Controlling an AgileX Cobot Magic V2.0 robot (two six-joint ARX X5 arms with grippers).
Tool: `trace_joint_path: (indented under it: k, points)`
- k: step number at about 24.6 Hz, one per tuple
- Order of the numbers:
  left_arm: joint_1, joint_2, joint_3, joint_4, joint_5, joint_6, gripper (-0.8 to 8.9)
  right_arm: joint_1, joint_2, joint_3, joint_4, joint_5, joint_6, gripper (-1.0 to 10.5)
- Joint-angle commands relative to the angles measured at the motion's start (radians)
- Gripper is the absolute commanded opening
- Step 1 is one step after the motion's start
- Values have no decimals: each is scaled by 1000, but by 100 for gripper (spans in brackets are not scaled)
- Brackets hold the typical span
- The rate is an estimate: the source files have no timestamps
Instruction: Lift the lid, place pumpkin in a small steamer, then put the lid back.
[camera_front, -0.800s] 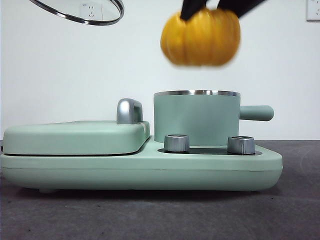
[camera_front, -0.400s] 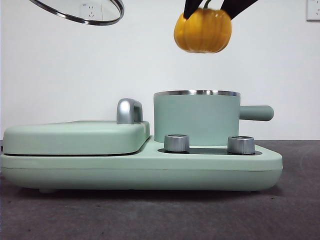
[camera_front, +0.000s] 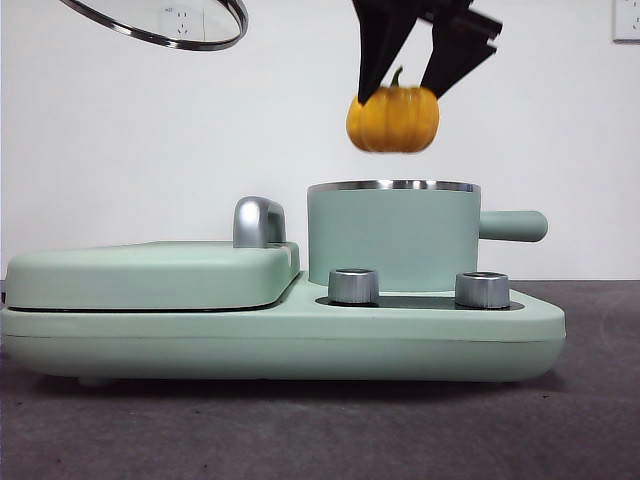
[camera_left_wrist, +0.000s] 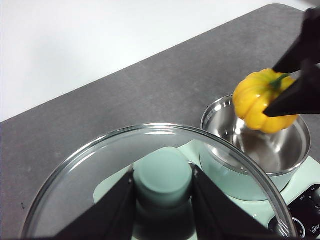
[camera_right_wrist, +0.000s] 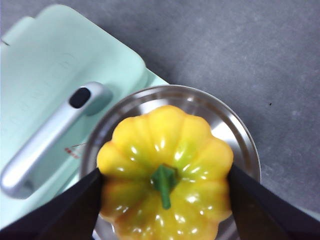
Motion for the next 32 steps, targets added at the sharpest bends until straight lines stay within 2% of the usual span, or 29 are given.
trace_joint_path:
  k: [1, 17, 32]
  points:
    - [-2, 2, 17, 30, -1, 18, 10, -5, 47, 29, 5, 0, -24, 229]
    - [-1, 12, 17, 39, -1, 21, 10, -27, 256, 29, 23, -3, -50, 229]
    - [13, 33, 17, 53, -1, 28, 10, -25, 325, 29, 29, -26, -54, 230]
